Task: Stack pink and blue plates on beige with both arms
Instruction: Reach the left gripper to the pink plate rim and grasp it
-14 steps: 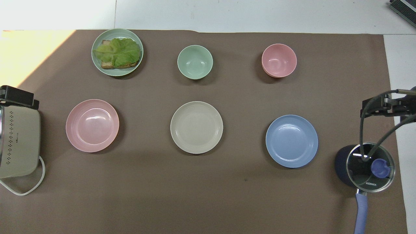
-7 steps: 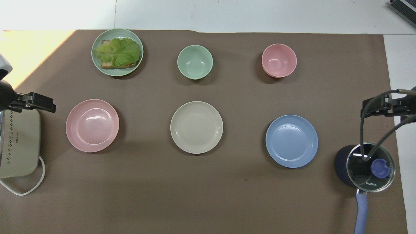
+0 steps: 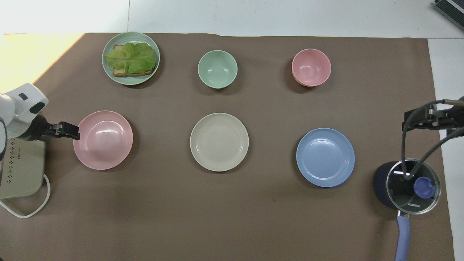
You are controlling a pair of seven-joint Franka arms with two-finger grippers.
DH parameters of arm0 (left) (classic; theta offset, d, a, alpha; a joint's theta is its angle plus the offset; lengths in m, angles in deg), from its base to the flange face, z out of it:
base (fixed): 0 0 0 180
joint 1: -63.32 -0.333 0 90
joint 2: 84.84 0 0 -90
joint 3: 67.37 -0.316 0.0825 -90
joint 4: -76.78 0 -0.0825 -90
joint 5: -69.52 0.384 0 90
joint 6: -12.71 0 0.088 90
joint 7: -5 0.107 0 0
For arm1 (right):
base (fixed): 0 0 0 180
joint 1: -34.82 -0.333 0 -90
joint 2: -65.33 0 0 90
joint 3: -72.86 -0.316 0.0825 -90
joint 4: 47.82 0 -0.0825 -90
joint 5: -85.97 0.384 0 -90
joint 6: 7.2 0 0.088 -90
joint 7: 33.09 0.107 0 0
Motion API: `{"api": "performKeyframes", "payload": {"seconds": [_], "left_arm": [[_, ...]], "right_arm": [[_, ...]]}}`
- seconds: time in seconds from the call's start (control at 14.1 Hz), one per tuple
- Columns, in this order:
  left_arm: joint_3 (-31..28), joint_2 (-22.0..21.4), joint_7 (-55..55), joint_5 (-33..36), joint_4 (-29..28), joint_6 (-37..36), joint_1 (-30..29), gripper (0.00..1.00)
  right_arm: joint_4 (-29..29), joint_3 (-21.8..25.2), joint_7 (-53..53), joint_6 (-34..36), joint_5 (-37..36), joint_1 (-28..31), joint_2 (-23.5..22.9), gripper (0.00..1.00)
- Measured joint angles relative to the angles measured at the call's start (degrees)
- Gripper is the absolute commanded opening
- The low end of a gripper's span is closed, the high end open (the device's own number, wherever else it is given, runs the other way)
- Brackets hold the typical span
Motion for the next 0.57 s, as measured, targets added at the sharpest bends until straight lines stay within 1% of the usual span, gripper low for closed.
{"api": "performKeyframes", "payload": {"seconds": [0.28,0.43,0.57], "left_arm": [[0.00,5.04,-0.15,0.00,-0.23,2.90,-1.16,1.00],[0.02,5.99,-0.32,-0.01,-0.31,2.98,-1.33,1.00],[0.06,6.05,-1.49,-0.02,-0.86,2.94,-1.38,1.00]], "right_arm": [[0.00,0.00,0.00,0.00,0.00,0.01,0.00,1.00],[0.00,0.00,0.00,0.00,0.00,0.02,0.00,1.00],[0.00,0.00,0.00,0.00,0.00,0.03,0.00,1.00]]}}
